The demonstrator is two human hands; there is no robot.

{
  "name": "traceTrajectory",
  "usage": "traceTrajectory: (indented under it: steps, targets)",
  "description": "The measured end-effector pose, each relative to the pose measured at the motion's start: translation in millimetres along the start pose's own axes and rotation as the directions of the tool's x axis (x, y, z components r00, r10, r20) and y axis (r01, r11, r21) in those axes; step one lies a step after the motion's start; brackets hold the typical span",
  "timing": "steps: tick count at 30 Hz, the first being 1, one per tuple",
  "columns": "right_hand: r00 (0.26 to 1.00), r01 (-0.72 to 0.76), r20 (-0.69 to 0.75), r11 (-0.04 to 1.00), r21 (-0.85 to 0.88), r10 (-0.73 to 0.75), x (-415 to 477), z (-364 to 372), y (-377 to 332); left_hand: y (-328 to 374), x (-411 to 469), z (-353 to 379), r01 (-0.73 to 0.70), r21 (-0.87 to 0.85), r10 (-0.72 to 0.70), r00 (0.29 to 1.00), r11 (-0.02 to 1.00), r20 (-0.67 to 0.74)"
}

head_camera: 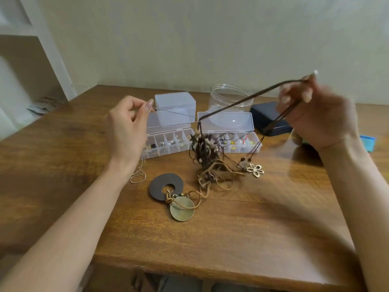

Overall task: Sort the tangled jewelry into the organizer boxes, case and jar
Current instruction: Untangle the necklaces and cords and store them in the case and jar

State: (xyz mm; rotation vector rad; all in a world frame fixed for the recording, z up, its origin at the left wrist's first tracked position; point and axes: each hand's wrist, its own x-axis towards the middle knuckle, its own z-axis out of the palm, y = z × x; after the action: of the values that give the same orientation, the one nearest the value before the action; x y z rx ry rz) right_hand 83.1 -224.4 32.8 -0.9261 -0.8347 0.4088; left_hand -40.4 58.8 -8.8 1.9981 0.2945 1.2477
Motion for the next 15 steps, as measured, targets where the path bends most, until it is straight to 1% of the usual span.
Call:
traceTrajectory:
  steps: [1,2,3,4,5,6,7,8,9,10,11,12,13,14,15]
  targets:
    - [0.999,0.025,-0.05,0.989,0.145,-0.018,-0.8,1.7,-2.2,-0.3,0.5,0.1,0.012,0.007,-0.012,1.0,1.0,0.009]
    - [0.995,0.05,-0.095,0.969,0.242,-0.027,-1.1,1.2,-3.2,-2.2,1.6,0.6,0.038,0.043,-0.04,0.998,0.998,0.048]
    - [0.99,0.045,-0.142,0.966,0.256,-0.009,-1.4,1.1,-5.1,-4.7,3.2,1.1,0.069,0.119,-0.083,0.989,0.99,0.123]
    - [0.976,-0.009,-0.212,0.988,0.155,0.043,-1.6,0.0,-6.1,-7.4,5.0,1.8,0.09,0.228,-0.142,0.964,0.97,0.223]
    - [0.955,-0.129,-0.274,0.991,-0.038,0.114,-2.0,-1.6,-6.7,-10.3,6.0,2.7,0.098,0.336,-0.212,0.922,0.937,0.323]
    - [0.935,-0.275,-0.298,0.923,-0.27,0.191,-3.0,-3.5,-5.7,-12.7,6.4,3.3,0.092,0.417,-0.274,0.874,0.904,0.401]
    - [0.916,-0.387,-0.297,0.789,-0.478,0.269,-3.9,-3.5,-4.0,-14.5,6.0,3.3,0.084,0.463,-0.315,0.837,0.882,0.447]
    - [0.897,-0.441,-0.284,0.631,-0.638,0.34,-4.9,-3.2,-2.9,-15.9,5.7,3.4,0.079,0.487,-0.335,0.819,0.87,0.466]
    - [0.873,-0.462,-0.28,0.489,-0.74,0.4,-6.0,-3.1,-1.4,-16.3,5.2,3.4,0.076,0.498,-0.34,0.817,0.864,0.465]
    - [0.846,-0.476,-0.293,0.383,-0.792,0.445,-7.1,-2.3,-0.7,-16.5,5.3,3.2,0.07,0.507,-0.337,0.823,0.859,0.457]
    - [0.825,-0.489,-0.31,0.324,-0.81,0.472,-7.9,-0.5,-0.6,-15.3,5.1,3.1,0.06,0.509,-0.322,0.837,0.859,0.443]
    - [0.817,-0.492,-0.309,0.31,-0.814,0.487,-8.8,1.0,-1.0,-14.1,4.9,3.1,0.054,0.493,-0.296,0.855,0.868,0.426]
    - [0.822,-0.481,-0.286,0.333,-0.811,0.493,-9.5,2.0,-2.4,-11.9,4.5,2.7,0.051,0.453,-0.255,0.879,0.89,0.403]
    - [0.839,-0.467,-0.251,0.401,-0.788,0.483,-9.4,1.9,-3.8,-9.2,3.9,2.4,0.05,0.391,-0.208,0.904,0.919,0.374]
    - [0.859,-0.458,-0.22,0.5,-0.735,0.463,-9.5,0.7,-6.1,-5.9,3.2,1.7,0.05,0.316,-0.164,0.924,0.948,0.346]
